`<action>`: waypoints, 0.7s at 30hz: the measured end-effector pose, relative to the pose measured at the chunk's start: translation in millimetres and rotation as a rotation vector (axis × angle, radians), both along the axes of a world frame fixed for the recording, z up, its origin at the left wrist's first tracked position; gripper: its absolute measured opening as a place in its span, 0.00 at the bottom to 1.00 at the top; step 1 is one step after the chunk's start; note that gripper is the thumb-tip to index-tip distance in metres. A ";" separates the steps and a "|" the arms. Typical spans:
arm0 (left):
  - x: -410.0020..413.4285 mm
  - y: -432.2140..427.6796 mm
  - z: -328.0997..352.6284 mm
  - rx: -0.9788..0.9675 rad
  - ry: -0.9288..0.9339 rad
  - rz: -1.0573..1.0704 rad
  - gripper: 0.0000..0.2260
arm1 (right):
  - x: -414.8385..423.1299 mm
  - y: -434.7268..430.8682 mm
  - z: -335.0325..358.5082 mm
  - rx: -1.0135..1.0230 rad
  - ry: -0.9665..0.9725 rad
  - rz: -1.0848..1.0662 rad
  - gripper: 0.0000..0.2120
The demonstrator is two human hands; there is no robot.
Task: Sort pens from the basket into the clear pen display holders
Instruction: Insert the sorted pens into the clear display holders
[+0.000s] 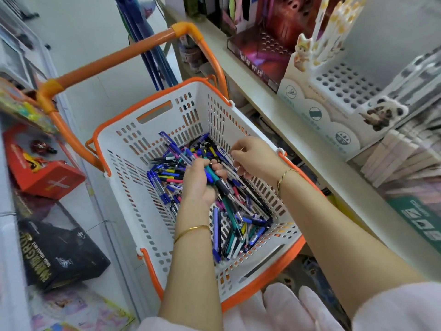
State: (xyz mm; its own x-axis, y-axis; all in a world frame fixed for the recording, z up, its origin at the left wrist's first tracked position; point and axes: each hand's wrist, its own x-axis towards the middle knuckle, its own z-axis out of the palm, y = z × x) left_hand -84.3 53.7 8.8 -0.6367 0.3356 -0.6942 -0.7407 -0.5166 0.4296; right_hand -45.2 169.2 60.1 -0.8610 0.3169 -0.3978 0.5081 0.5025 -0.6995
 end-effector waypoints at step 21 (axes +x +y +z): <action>-2.8 -12.1 10.7 -0.212 -0.016 0.008 0.06 | -10.1 -14.8 -10.3 -0.036 0.022 0.053 0.08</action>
State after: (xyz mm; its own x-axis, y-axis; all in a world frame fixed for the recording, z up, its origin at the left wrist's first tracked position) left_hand -87.1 41.6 19.4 -0.6271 0.1754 -0.7589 -0.7444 -0.4219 0.5175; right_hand -55.3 154.4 49.9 -0.8847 0.2563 -0.3893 0.4660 0.5023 -0.7283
